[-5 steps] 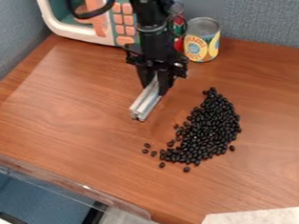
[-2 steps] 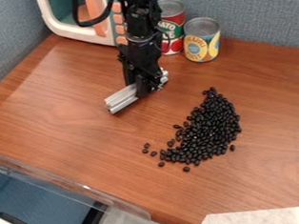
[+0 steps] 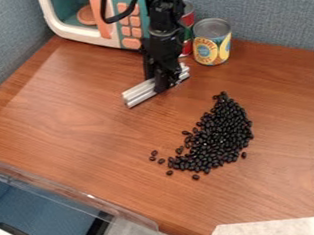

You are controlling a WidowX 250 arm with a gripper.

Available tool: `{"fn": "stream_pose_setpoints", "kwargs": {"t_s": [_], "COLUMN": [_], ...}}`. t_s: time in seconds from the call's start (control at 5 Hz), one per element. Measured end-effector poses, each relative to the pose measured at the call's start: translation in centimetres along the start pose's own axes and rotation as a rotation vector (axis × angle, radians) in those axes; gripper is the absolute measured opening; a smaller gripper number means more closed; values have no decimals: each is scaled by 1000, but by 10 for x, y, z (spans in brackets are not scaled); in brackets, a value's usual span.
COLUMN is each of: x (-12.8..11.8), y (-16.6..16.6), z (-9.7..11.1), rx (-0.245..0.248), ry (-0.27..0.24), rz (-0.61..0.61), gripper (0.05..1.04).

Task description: Sweep into pile

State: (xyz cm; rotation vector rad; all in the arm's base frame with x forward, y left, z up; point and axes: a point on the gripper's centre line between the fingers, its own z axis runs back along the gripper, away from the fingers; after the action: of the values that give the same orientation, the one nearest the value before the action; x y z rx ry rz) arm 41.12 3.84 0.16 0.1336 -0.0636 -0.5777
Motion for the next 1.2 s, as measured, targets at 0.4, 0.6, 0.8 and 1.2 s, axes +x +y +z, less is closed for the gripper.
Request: {"fn": "stream_pose_setpoints", "kwargs": {"t_s": [0.4,0.6,0.8,1.2], "x": [43,52,58,63], "y": [-33,-54,-66,-106], "z": [5,5,8,13], "rx": [5,9,8,3], "ry": [-39,-37,-42,-41], "rz": [-141,-191,-221,-295], "gripper": [370,370,370,370]}}
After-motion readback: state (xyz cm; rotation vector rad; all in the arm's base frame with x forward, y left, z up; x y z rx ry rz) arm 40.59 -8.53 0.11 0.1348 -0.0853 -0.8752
